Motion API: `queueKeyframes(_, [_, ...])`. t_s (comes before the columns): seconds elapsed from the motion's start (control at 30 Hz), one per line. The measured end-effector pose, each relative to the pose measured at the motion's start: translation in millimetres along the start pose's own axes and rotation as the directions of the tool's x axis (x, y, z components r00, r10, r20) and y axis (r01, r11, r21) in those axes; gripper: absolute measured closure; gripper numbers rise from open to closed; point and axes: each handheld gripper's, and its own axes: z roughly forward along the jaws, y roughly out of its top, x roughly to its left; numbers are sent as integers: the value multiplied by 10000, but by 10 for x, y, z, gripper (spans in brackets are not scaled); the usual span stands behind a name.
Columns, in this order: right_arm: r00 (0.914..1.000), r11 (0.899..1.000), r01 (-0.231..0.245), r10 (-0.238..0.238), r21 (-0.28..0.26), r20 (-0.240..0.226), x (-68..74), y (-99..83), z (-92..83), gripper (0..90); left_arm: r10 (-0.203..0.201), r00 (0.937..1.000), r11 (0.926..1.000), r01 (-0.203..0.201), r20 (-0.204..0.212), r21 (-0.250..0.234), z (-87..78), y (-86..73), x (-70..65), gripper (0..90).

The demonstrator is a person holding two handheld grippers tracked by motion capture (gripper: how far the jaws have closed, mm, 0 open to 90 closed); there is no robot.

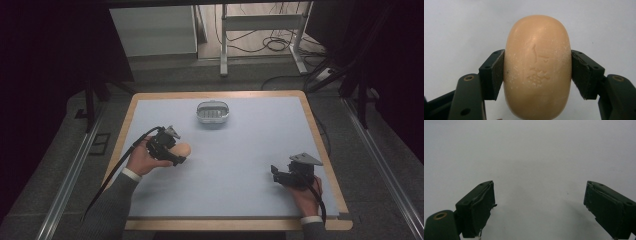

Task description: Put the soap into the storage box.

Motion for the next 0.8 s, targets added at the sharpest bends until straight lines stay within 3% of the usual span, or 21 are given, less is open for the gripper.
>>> queueKeyframes(0.8, [10000, 10000, -11, 11, 4, -21, -1, 0, 0, 100, 158, 9997, 9998, -159, -164, -94, 15, 414, 151, 328])
